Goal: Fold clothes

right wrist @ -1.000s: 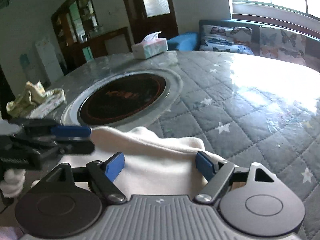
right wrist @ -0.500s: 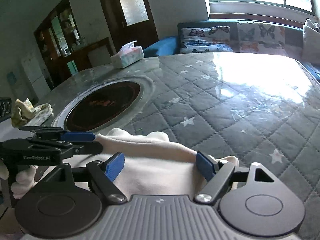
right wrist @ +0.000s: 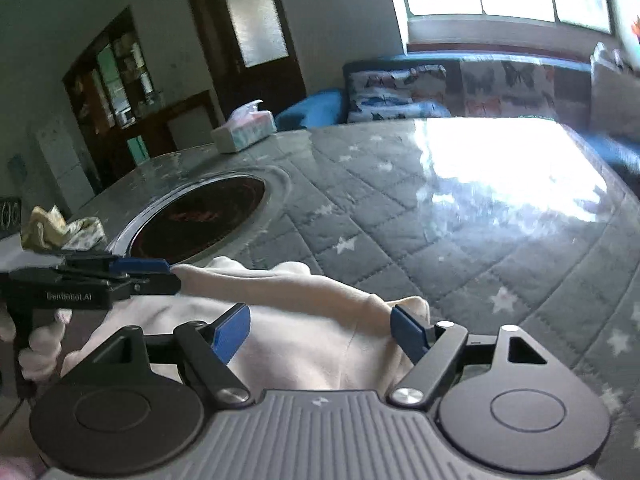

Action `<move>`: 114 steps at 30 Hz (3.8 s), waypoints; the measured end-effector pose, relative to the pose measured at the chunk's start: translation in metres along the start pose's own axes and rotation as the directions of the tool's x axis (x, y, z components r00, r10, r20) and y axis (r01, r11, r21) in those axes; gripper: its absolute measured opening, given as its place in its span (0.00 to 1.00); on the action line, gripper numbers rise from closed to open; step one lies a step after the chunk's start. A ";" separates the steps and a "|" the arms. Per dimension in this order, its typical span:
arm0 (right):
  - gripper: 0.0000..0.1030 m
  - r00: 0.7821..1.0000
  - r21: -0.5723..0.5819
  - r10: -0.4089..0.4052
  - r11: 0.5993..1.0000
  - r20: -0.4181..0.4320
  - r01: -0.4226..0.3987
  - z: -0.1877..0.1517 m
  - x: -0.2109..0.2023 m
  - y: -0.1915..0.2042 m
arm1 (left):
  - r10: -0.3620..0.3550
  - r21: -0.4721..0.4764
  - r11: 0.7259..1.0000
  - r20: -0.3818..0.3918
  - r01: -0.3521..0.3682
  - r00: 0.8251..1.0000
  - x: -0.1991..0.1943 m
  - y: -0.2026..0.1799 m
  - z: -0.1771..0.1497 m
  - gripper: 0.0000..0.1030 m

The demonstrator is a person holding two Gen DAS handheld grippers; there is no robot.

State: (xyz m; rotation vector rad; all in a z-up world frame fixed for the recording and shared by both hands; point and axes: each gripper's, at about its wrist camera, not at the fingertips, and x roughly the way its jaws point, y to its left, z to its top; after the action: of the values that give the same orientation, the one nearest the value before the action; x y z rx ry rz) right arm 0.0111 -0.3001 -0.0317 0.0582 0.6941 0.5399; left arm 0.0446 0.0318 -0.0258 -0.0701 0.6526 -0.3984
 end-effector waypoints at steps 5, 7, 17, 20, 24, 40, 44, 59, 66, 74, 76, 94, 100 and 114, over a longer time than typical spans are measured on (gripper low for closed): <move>0.74 0.998 -0.042 0.056 0.997 -0.010 -0.057 -0.011 -0.024 0.012 | -0.010 0.003 1.000 0.017 0.010 1.000 -0.029 -0.005 -0.013 0.45; 0.68 0.997 -0.052 0.071 0.996 -0.013 -0.071 -0.017 -0.032 0.016 | -0.018 -0.001 1.000 0.022 0.018 1.000 -0.041 -0.009 -0.020 0.43; 0.58 0.997 -0.033 0.061 0.997 -0.046 -0.063 -0.046 -0.039 0.018 | -0.011 0.023 1.000 -0.012 0.012 1.000 -0.058 -0.018 -0.054 0.43; 0.58 0.998 -0.012 0.050 0.999 -0.044 -0.051 -0.042 -0.041 0.017 | 0.017 0.029 0.999 -0.011 -0.017 1.000 -0.061 -0.014 -0.054 0.44; 0.59 0.998 -0.035 0.063 0.997 -0.028 -0.064 -0.035 -0.042 0.023 | 0.022 -0.014 1.000 -0.009 -0.023 1.000 -0.065 -0.005 -0.054 0.43; 0.65 0.988 -0.249 0.127 0.958 -0.090 -0.145 -0.028 -0.023 0.073 | 0.075 -0.114 0.990 -0.024 -0.078 0.997 -0.076 0.018 -0.064 0.45; 0.65 0.976 -0.356 0.183 0.909 -0.121 -0.215 -0.026 -0.016 0.107 | 0.096 -0.134 0.986 -0.024 -0.099 0.995 -0.083 0.023 -0.067 0.45; 0.49 0.952 -0.628 0.210 0.716 -0.221 -0.304 -0.046 0.020 0.204 | 0.111 -0.269 0.957 0.006 -0.106 0.994 -0.108 0.041 -0.064 0.66; 0.26 0.970 -0.680 0.140 0.693 -0.198 -0.239 -0.057 0.027 0.214 | 0.026 -0.378 0.926 0.013 -0.019 1.000 -0.101 0.042 -0.056 0.72; 0.10 0.960 -0.518 0.216 0.809 -0.178 -0.278 -0.034 0.012 0.189 | -0.015 -0.524 0.852 -0.008 0.008 1.000 -0.081 0.042 -0.046 0.77; 0.09 0.957 -0.480 0.237 0.828 -0.169 -0.290 -0.027 0.007 0.182 | -0.017 -0.553 0.833 -0.020 0.004 1.000 -0.076 0.042 -0.043 0.78; 0.07 0.943 -0.369 0.314 0.868 -0.110 -0.332 -0.008 -0.024 0.146 | -0.103 -0.681 0.731 -0.069 0.028 0.992 -0.032 0.037 -0.027 0.68; 0.07 0.938 -0.355 0.328 0.869 -0.111 -0.345 -0.006 -0.021 0.145 | -0.092 -0.697 0.717 -0.067 0.020 0.993 -0.027 0.039 -0.026 0.60; 0.07 0.926 -0.342 0.351 0.861 -0.139 -0.378 -0.014 -0.011 0.147 | -0.070 -0.710 0.704 -0.079 -0.007 0.994 -0.019 0.039 -0.031 0.26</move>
State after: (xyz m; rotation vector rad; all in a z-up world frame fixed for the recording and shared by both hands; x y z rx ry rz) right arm -0.0714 -0.1801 -0.0030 -0.1825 0.6463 1.0362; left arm 0.0257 0.0773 -0.0466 -0.8160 0.8806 -0.1581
